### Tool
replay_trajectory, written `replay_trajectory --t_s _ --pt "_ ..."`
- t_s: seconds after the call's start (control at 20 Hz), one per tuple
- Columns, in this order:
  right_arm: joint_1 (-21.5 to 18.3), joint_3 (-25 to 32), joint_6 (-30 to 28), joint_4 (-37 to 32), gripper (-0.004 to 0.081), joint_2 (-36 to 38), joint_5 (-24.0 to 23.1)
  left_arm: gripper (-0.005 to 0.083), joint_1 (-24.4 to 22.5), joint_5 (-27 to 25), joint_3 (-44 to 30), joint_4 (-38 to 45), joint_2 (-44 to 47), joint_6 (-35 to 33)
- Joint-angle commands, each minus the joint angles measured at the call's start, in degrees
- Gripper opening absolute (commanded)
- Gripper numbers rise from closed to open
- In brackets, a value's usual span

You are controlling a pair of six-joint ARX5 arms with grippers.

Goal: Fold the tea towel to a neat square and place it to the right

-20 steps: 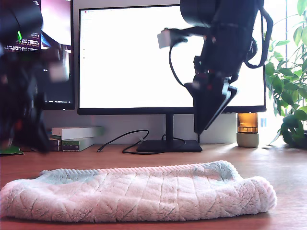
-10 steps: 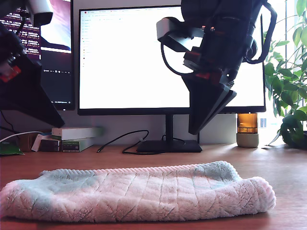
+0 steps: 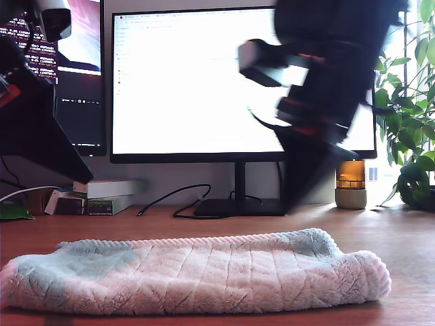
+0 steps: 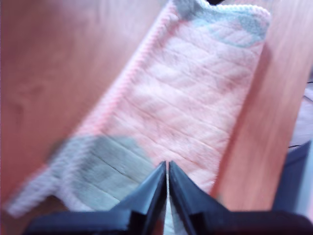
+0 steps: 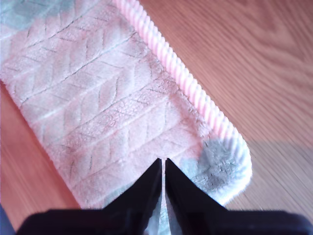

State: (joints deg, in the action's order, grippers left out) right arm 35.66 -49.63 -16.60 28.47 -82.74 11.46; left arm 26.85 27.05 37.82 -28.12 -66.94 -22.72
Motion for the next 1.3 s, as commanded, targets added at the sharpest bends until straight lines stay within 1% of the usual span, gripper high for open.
replay_trajectory --t_s 0.0,0.1,0.2,0.3,0.4,0.6,0.8,1.1,1.25 --pt "-0.2 0.9 -1.1 -1.5 -0.0011 -1.4 1.7 -0.0022 -0.1 0.4 -0.9 -0.1 -3.8 2.4" --pt "-0.9 0.9 -2.3 -2.9 -0.0011 -1.9 2.6 -0.0022 -0.1 0.5 -0.9 0.5 -7.1 4.6" --pt "-1.9 0.9 -4.8 -3.5 -0.0011 -2.6 3.6 -0.0022 -0.1 1.5 -0.7 0.0 -10.0 5.5" --pt "-3.4 0.9 -4.9 -4.3 -0.0011 -3.6 3.9 -0.0022 -0.2 1.6 0.4 -0.8 -12.6 6.5" --pt "-4.7 0.7 -5.3 -4.7 -0.0011 -5.2 5.8 -0.0022 -0.9 1.6 1.9 -2.3 -15.1 7.0" --pt "-5.0 0.5 -7.2 -5.0 -0.0011 -8.5 6.1 -0.0022 -0.9 -0.7 2.7 -2.1 -19.1 7.9" --pt "-5.0 0.4 -7.4 -5.0 -0.0011 -12.4 6.2 -0.0022 -0.9 -2.6 2.9 -1.9 -20.9 9.8" --pt "-4.9 0.4 -7.8 -4.3 -0.0011 -18.0 3.7 -0.0022 -1.0 -6.5 3.0 -0.7 -23.8 10.9" --pt "-4.9 0.4 -7.4 -2.1 -0.0011 -19.5 0.2 -0.0022 -1.0 -10.1 3.3 0.2 -23.9 10.8"
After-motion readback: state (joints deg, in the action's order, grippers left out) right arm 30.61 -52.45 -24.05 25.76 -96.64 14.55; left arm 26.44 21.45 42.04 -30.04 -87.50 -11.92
